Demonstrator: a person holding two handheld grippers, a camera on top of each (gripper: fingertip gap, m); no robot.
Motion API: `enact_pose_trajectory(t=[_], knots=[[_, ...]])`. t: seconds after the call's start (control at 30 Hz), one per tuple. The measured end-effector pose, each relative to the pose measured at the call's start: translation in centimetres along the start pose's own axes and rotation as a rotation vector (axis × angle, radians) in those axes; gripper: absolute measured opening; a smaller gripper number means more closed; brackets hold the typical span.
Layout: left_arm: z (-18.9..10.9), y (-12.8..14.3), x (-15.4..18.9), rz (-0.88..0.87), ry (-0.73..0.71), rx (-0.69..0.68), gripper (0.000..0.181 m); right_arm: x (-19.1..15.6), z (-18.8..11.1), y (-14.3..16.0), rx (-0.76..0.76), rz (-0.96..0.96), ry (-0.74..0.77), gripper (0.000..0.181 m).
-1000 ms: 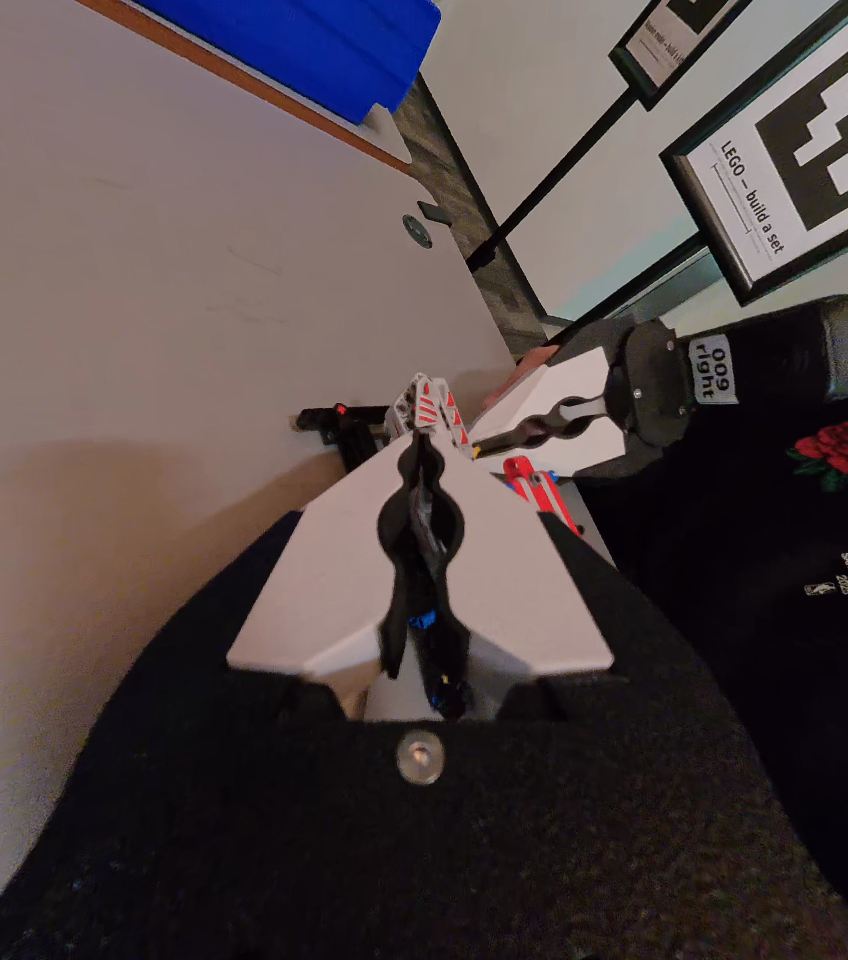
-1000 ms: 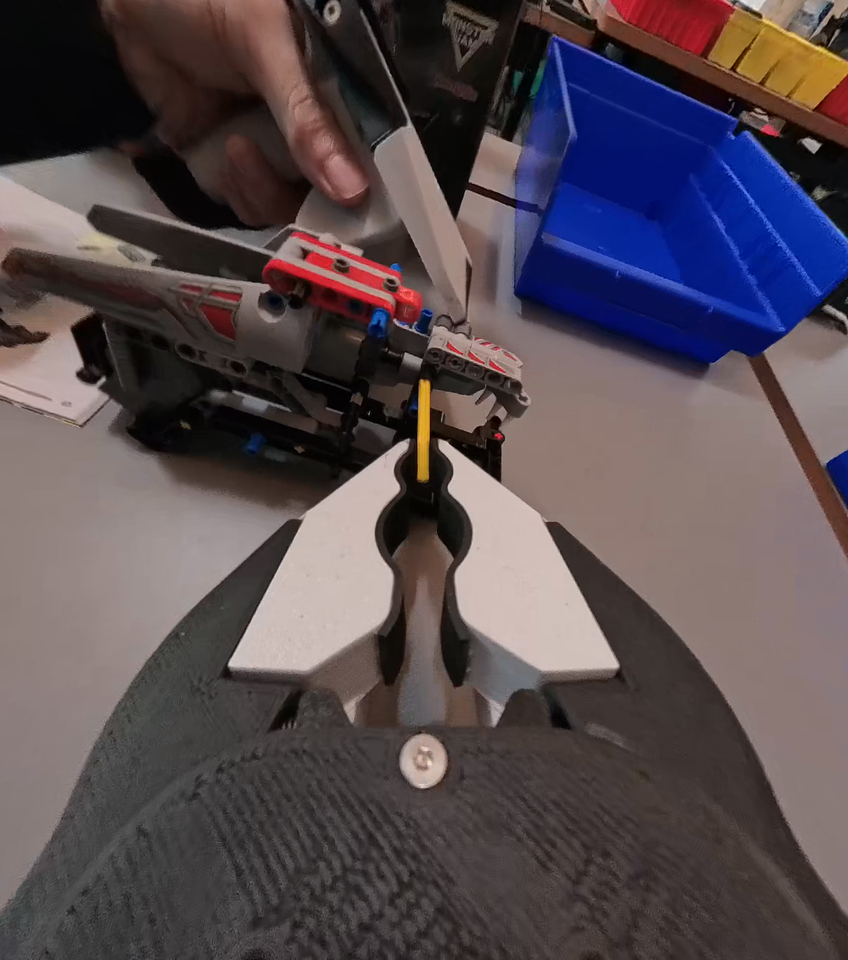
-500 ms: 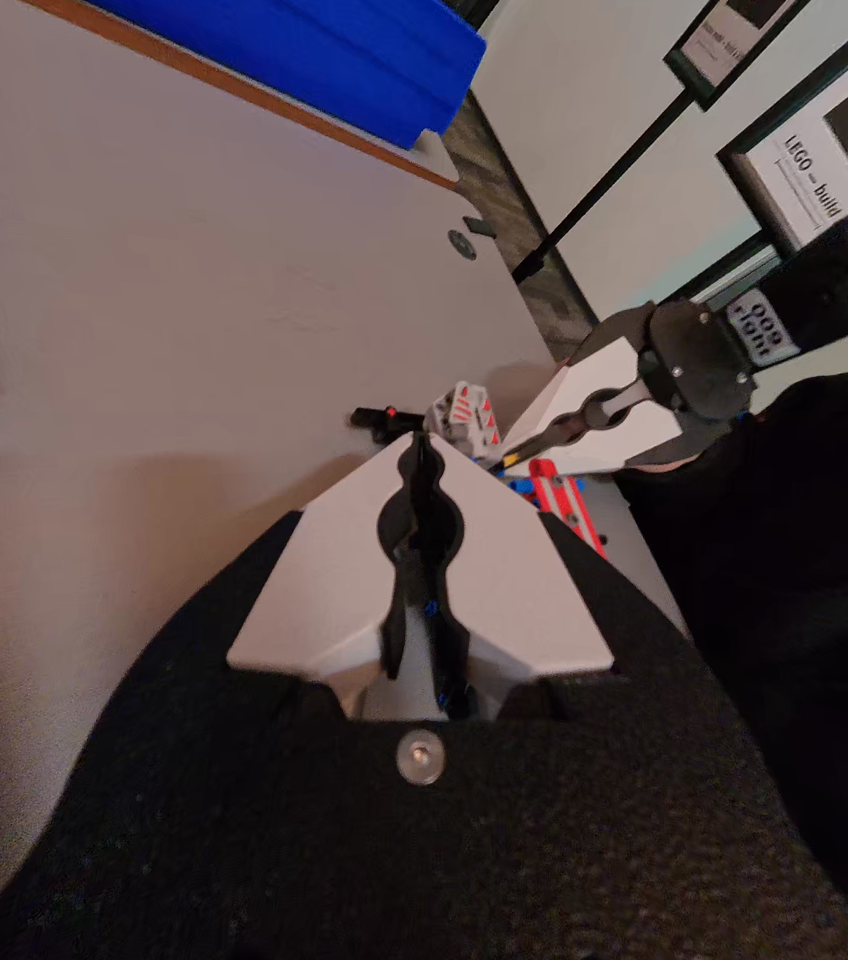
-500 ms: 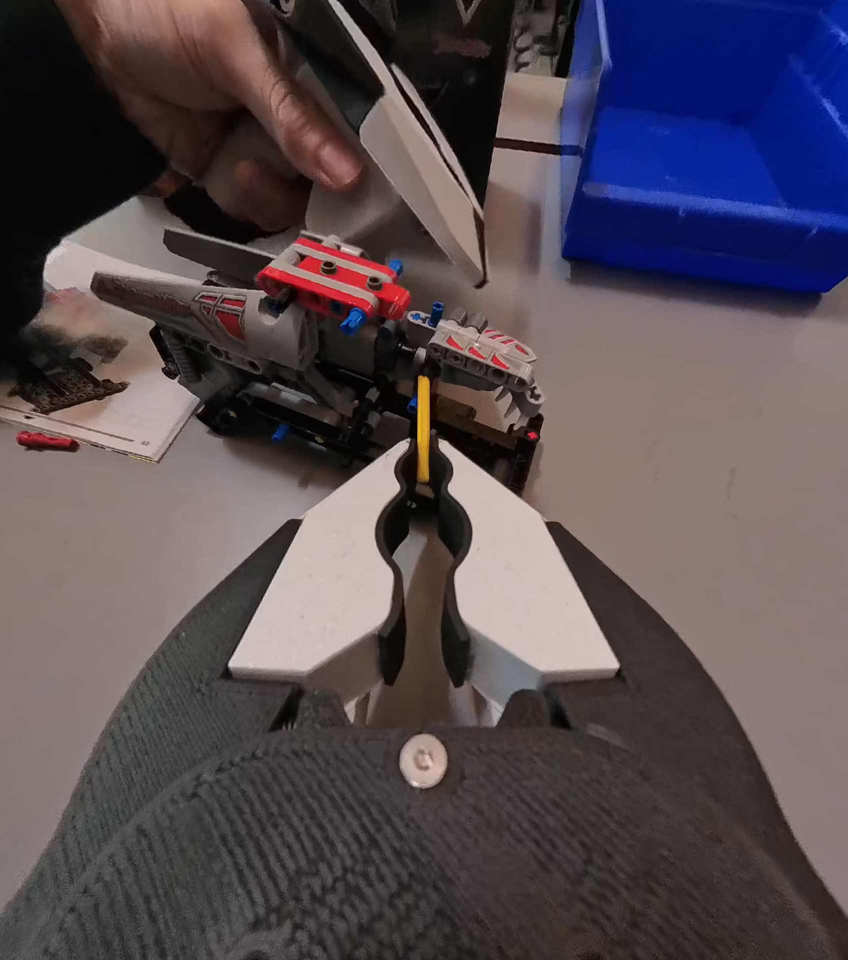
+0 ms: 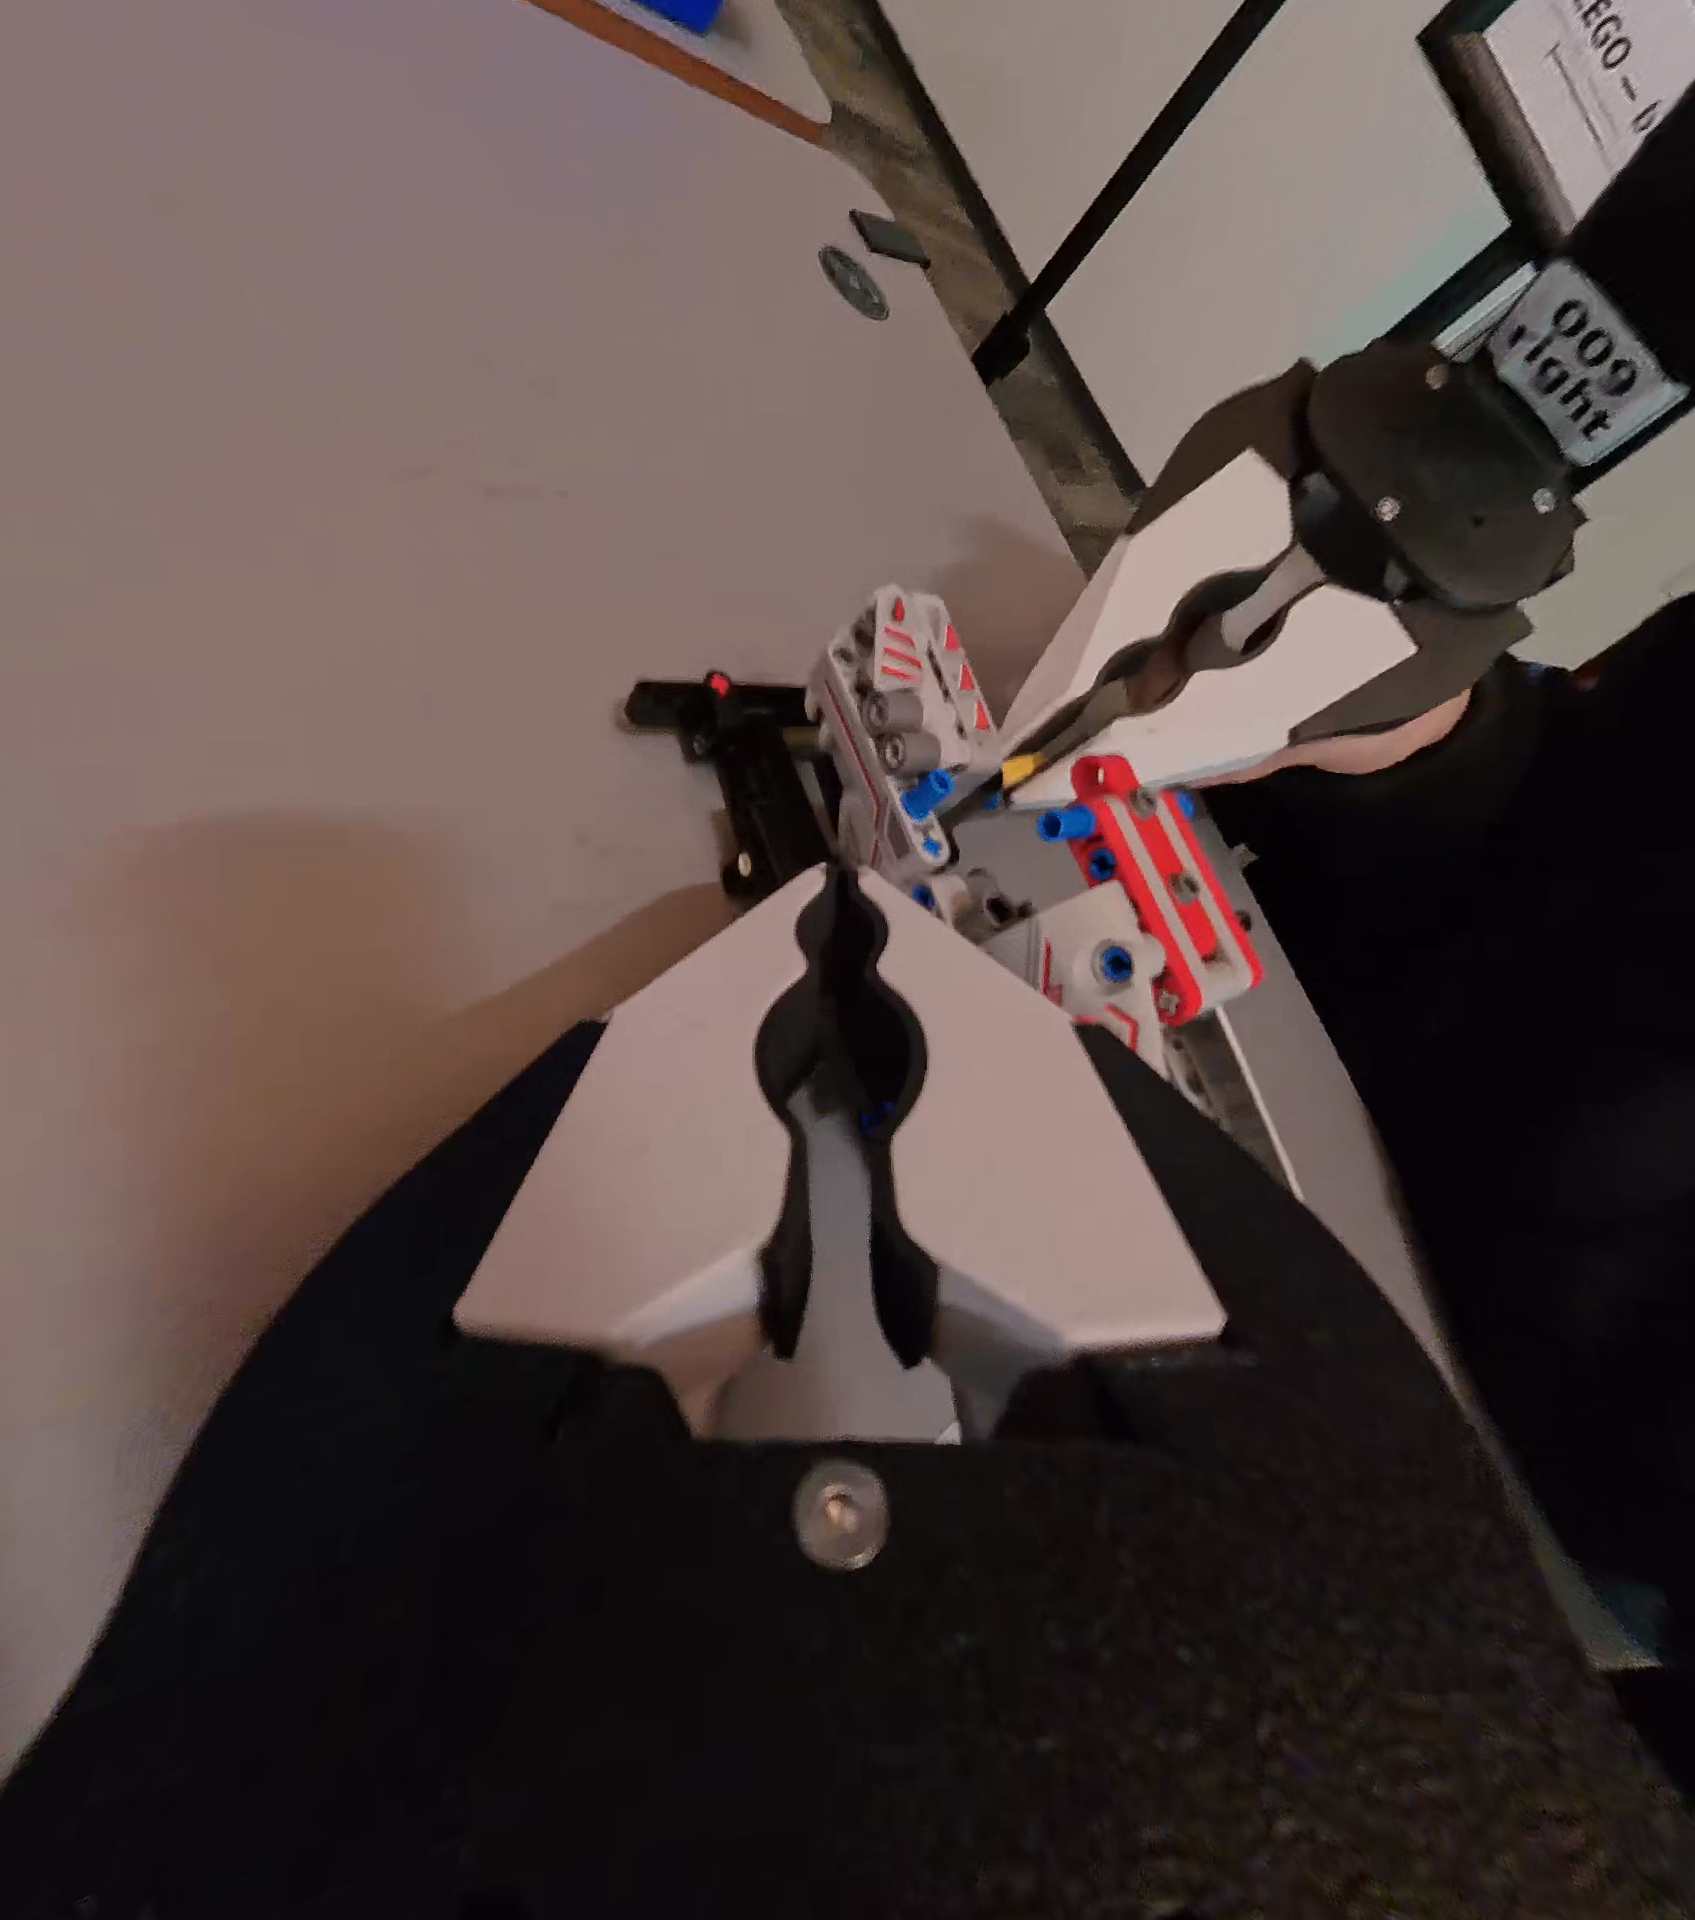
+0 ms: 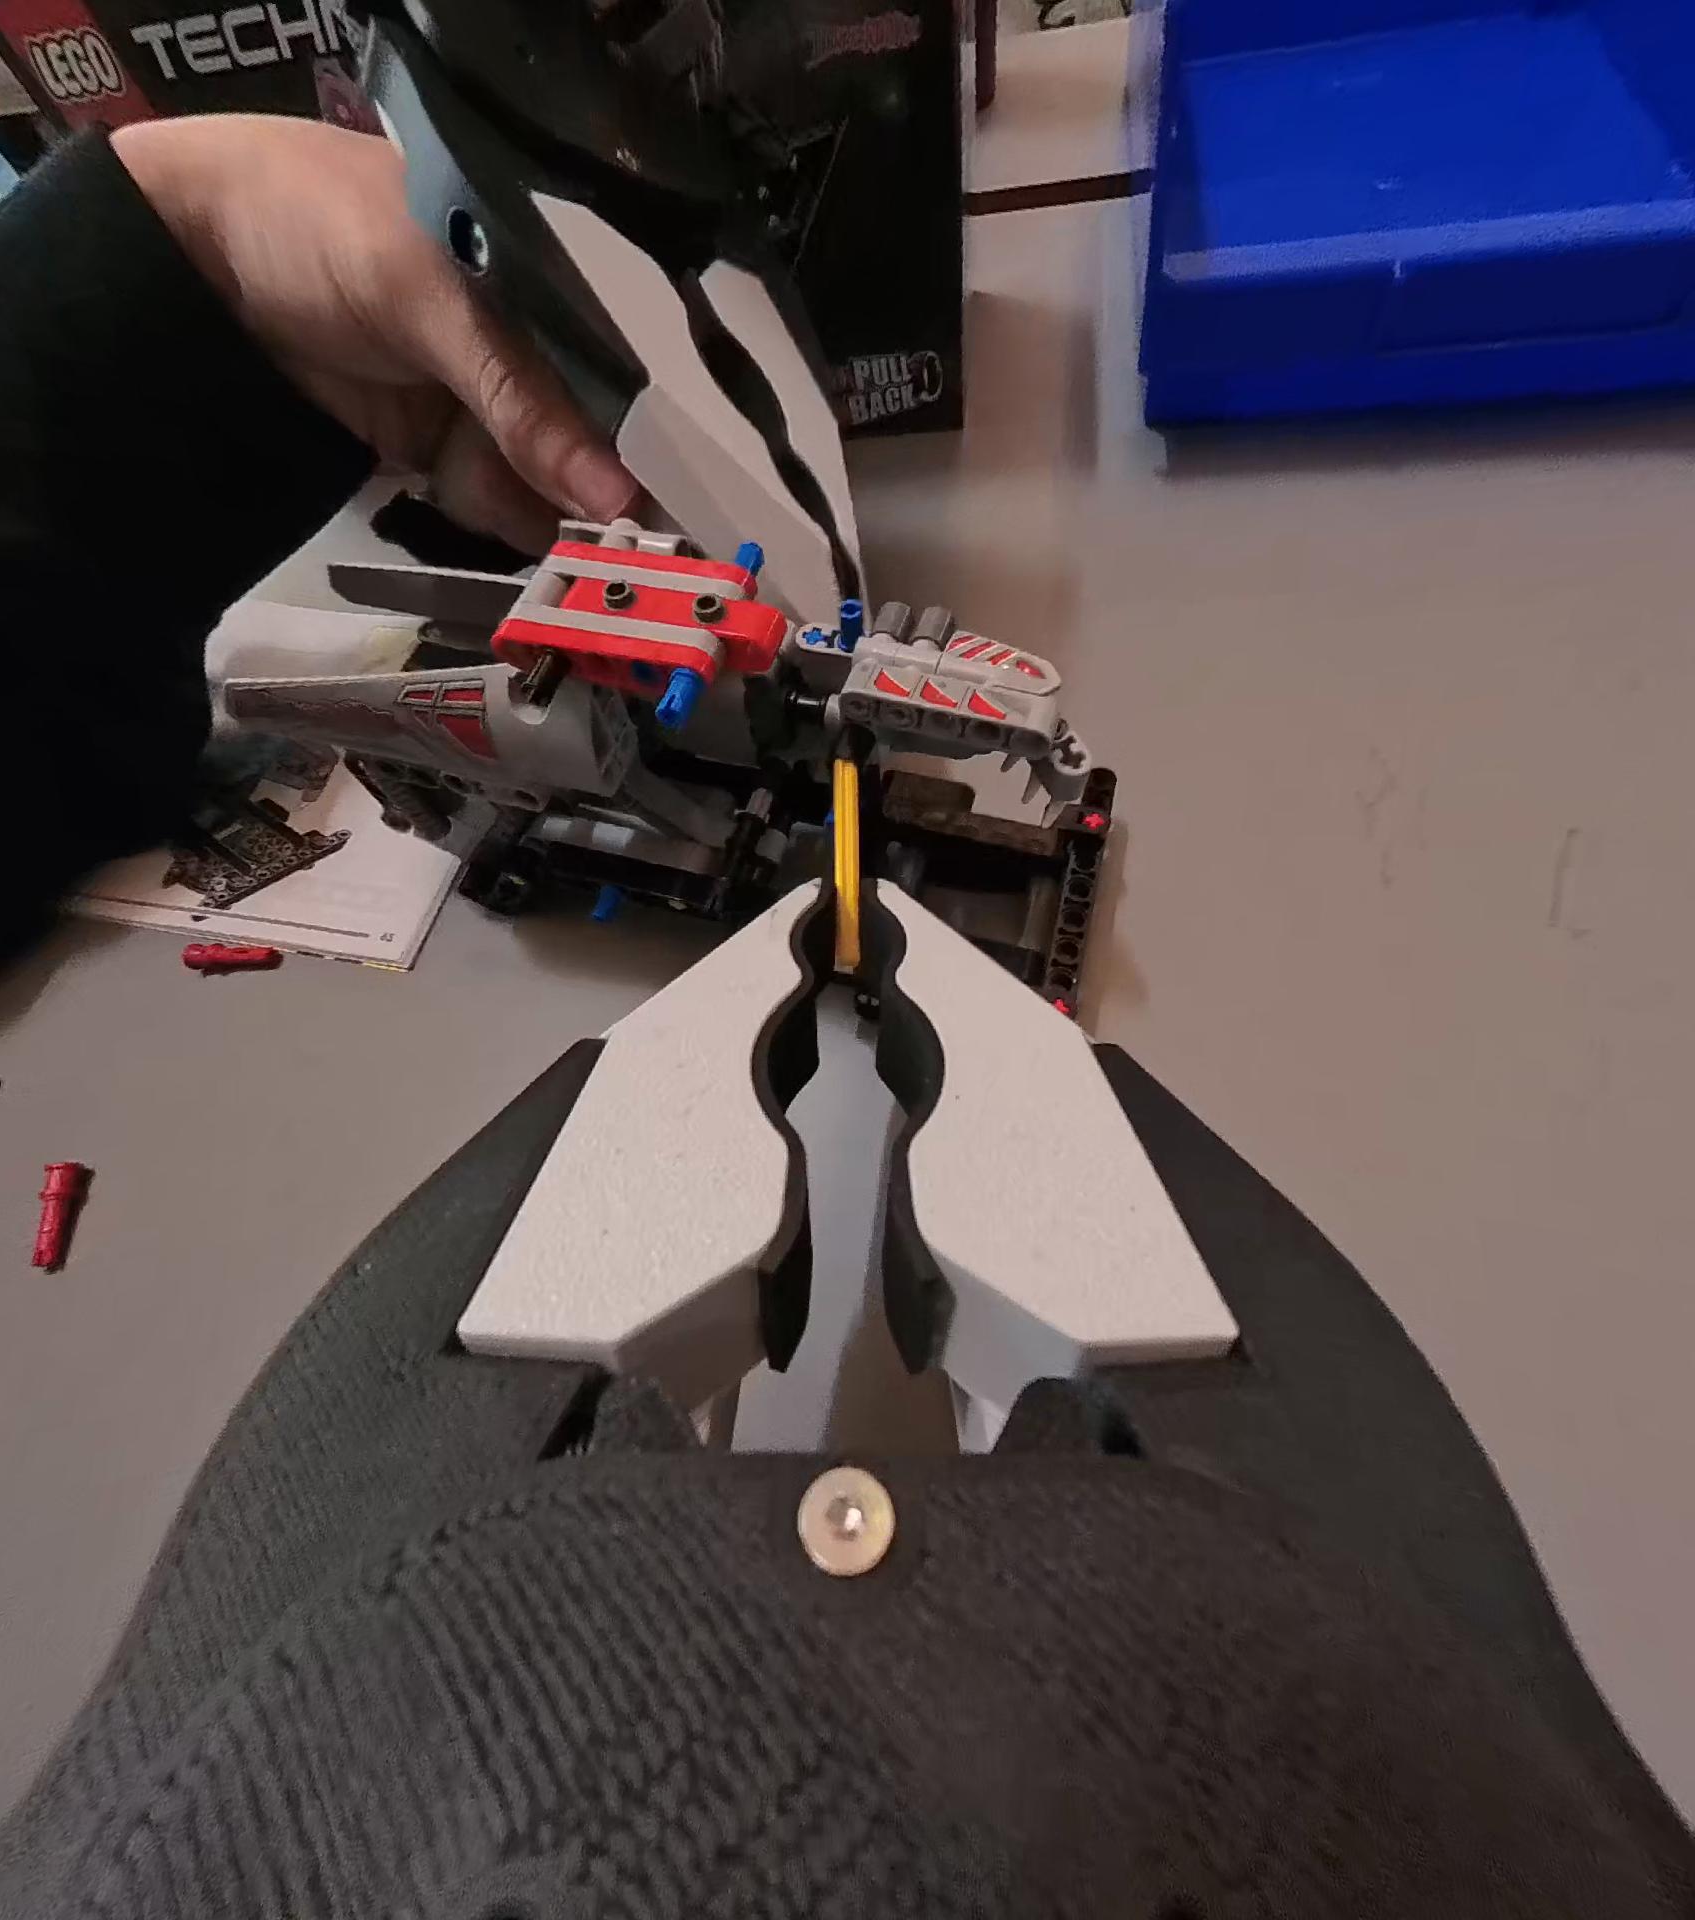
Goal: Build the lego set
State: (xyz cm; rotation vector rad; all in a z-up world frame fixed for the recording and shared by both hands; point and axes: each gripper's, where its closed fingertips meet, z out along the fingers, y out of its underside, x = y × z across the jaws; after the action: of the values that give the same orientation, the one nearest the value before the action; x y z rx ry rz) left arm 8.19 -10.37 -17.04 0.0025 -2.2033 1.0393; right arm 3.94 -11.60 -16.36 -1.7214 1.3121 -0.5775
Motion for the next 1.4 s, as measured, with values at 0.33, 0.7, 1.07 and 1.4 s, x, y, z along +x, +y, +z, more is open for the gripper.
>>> enact_pose_trajectory(t=[0.33, 0.7, 1.07, 1.4], knots=[[1.0, 1.0, 2.4, 0.105, 0.039, -0.084, 0.000, 2.2, -0.7, 0.2, -0.079, -0.133, 0.073, 0.003], [0.6, -1.1, 2.4, 0.419, -0.088, -0.014, 0.006, 3.5, -1.6, 0.4, -0.180, -0.543, -0.040, 0.003], [0.6, -3.5, 2.7, 0.761, -0.233, 0.079, 0.004, 2.8, -1.7, 0.2, -0.208, -0.665, -0.139, 0.003], [2.3, -3.9, 3.1, 0.715, -0.133, 0.150, 0.000, 3.4, -1.7, 0.0, -0.172, -0.621, -0.175, 0.003]])
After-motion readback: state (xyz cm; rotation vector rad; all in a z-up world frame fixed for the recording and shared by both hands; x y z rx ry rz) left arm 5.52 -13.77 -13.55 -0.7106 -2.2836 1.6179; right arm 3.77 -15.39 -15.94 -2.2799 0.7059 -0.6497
